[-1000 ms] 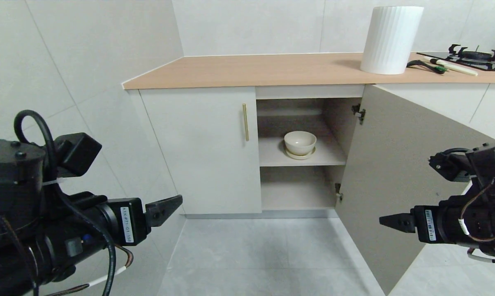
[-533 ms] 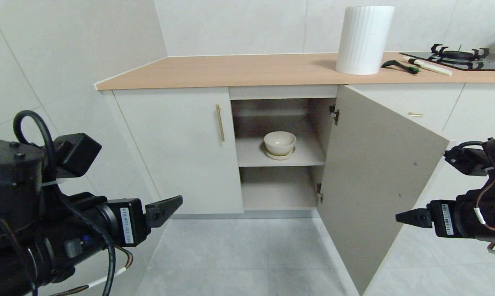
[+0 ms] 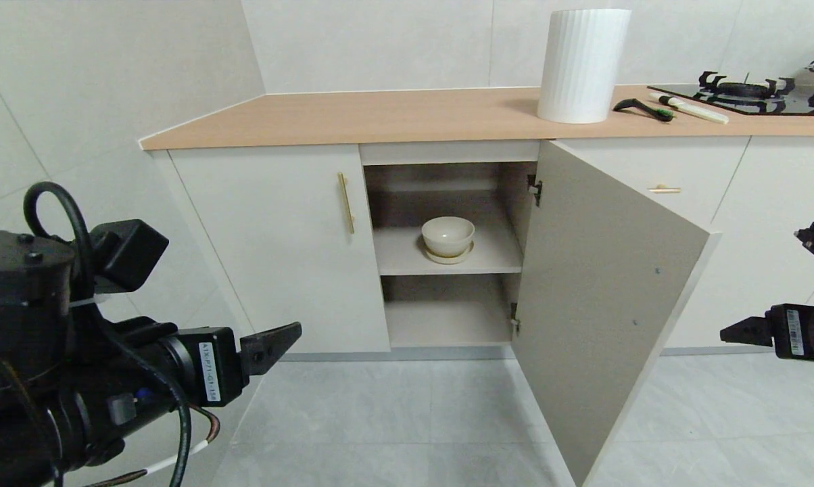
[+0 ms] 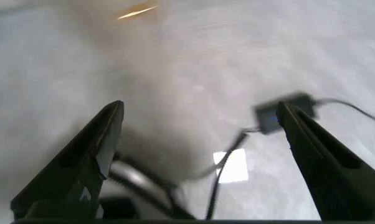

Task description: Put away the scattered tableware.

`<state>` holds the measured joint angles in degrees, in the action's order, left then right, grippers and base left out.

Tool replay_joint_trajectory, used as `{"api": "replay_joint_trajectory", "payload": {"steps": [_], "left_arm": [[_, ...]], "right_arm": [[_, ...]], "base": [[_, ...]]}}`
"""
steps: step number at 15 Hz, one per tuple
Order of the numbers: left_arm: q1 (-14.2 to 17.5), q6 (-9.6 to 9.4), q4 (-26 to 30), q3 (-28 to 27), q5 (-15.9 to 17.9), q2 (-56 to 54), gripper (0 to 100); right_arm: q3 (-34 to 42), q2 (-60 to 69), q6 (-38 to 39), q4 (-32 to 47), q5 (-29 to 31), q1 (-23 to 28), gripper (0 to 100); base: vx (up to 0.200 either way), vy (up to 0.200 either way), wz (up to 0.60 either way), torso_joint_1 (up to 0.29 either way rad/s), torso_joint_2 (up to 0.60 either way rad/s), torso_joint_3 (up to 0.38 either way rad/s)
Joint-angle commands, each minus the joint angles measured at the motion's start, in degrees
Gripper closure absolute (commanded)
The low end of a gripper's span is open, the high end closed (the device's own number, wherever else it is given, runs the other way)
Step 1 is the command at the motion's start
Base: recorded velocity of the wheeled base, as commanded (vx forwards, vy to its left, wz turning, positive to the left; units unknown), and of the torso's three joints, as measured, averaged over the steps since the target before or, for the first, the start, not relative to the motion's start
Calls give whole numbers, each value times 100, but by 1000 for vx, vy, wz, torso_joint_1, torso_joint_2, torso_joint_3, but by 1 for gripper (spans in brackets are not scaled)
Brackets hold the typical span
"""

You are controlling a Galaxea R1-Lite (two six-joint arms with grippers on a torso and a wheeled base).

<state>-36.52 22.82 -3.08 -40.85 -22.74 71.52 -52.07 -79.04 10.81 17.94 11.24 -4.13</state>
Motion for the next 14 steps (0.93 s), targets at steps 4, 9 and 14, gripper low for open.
{"api": "replay_joint_trajectory", "payload": {"steps": [4, 9, 14], "left_arm": [[5, 3, 1, -2, -3, 11, 0], [5, 12, 1, -2, -3, 11, 0], [5, 12, -52, -46, -3, 2, 0]], "right_arm": [[-84, -683, 26, -749, 124, 563, 0], [-58, -1676, 887, -1997, 177, 484, 0], [-76, -2203, 1204, -2752, 124, 457, 0]], "base": [[0, 0, 0, 0, 0, 0], [0, 0, 0, 0, 0, 0], [0, 0, 0, 0, 0, 0]]}}
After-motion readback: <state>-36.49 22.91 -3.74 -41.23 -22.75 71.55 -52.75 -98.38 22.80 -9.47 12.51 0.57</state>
